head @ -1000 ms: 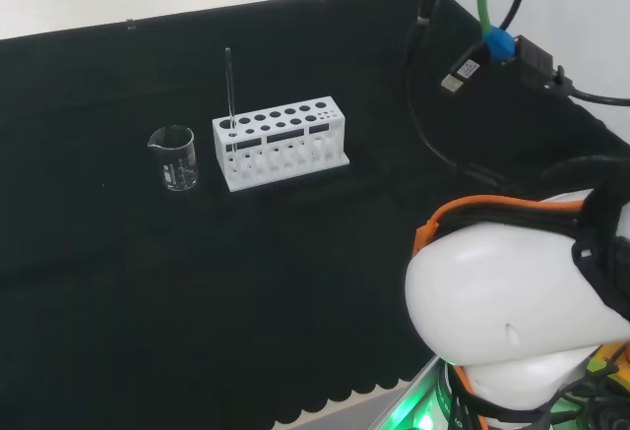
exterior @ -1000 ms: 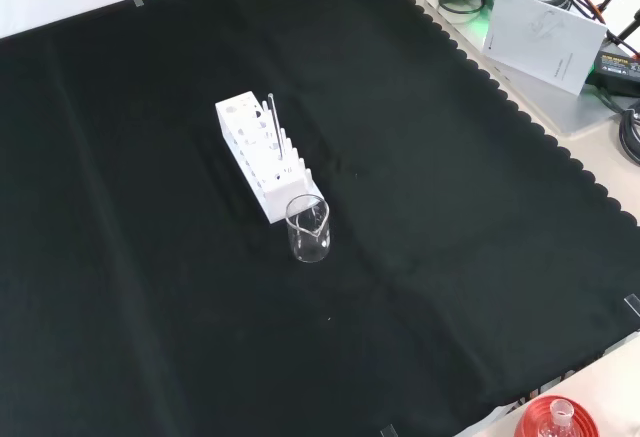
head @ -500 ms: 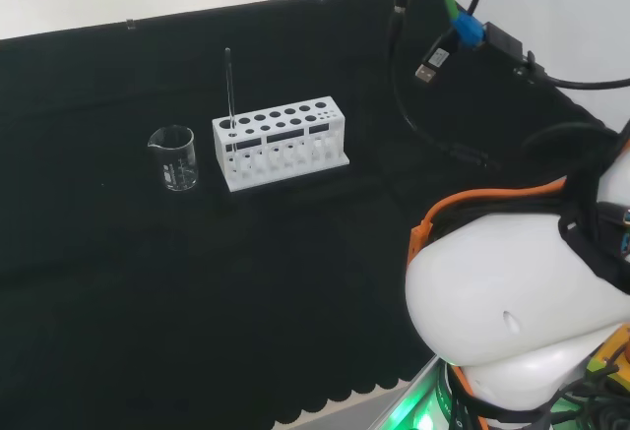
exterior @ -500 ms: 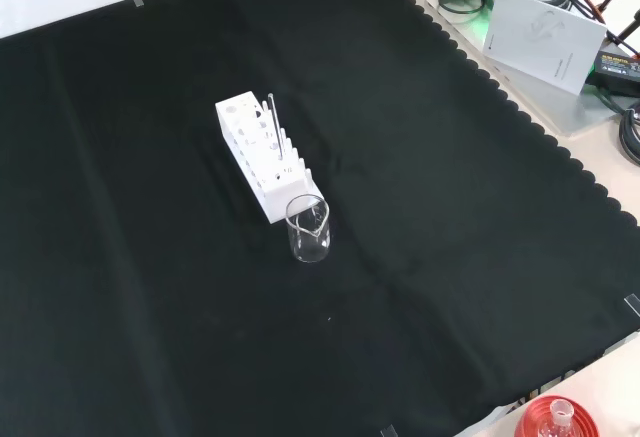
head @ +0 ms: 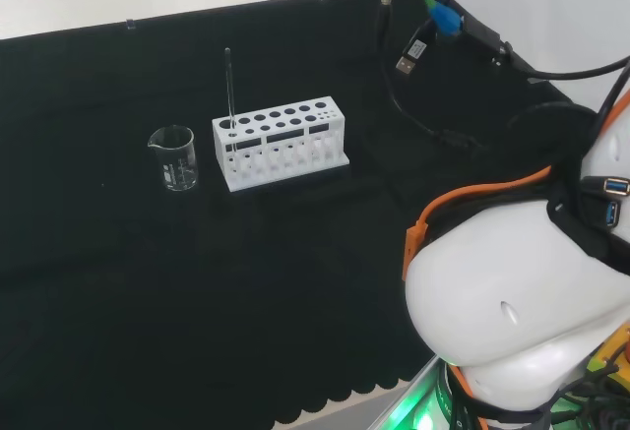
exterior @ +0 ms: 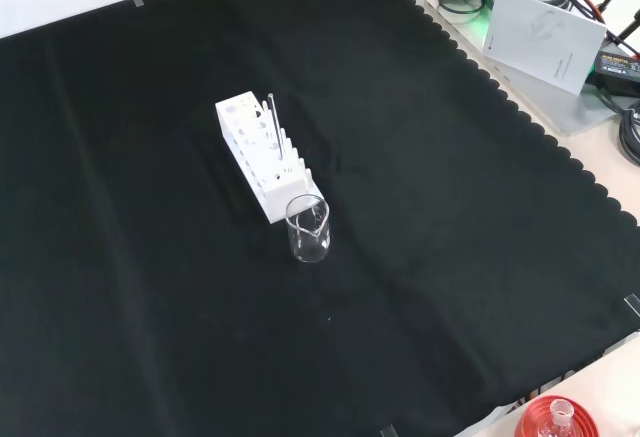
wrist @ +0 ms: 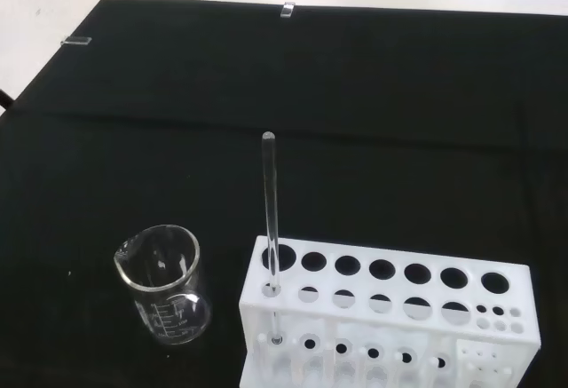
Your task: Take the glass rod from the white test tube rack.
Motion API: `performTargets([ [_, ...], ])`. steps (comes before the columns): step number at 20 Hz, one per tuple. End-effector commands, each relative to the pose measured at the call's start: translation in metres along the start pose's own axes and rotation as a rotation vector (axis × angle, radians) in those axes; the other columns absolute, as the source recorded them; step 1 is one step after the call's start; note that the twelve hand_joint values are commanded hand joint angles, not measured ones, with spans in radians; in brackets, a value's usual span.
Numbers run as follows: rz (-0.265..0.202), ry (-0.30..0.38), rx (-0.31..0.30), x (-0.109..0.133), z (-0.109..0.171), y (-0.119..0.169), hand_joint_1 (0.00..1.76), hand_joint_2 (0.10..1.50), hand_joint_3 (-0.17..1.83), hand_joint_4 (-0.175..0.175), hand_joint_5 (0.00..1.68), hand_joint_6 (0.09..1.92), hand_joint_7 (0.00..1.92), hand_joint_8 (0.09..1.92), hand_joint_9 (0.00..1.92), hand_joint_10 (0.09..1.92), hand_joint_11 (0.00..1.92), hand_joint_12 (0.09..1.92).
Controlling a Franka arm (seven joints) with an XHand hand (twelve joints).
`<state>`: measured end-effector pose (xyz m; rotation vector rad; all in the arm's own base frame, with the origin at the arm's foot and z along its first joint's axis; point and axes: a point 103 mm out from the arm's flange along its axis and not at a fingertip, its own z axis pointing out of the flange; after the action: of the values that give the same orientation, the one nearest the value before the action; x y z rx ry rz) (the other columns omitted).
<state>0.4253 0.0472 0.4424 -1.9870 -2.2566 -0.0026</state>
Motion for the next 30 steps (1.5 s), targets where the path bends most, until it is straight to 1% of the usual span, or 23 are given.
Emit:
performTargets([
  [1,0.001,-0.004,0.002,0.001,0.012,0.018,0.68,0.97,0.06,-0.175,0.45,0.17,0.32,0.92,0.29,0.98,0.07,1.47],
  [5,-0.005,-0.005,-0.008,0.001,0.021,0.027,0.72,0.95,0.06,-0.175,0.46,0.22,0.35,0.92,0.32,0.98,0.11,1.47],
  [9,-0.013,0.0,0.009,-0.002,0.031,0.037,0.77,0.92,0.09,-0.175,0.42,0.42,0.38,0.92,0.35,0.98,0.16,1.46],
  [13,-0.02,0.013,0.031,-0.005,0.042,0.048,0.79,0.89,0.13,-0.175,0.39,0.53,0.4,0.92,0.37,0.98,0.18,1.47],
  [20,-0.036,0.02,0.07,-0.003,0.066,0.065,0.78,0.88,0.14,-0.175,0.38,0.56,0.41,0.92,0.37,0.98,0.18,1.47],
  [25,-0.046,0.005,0.095,-0.002,0.081,0.073,0.78,0.87,0.14,-0.175,0.38,0.57,0.41,0.92,0.38,0.98,0.19,1.47],
  [30,-0.057,-0.004,0.115,0.0,0.091,0.081,0.82,0.82,0.15,-0.175,0.37,0.59,0.42,0.92,0.39,0.98,0.19,1.47],
])
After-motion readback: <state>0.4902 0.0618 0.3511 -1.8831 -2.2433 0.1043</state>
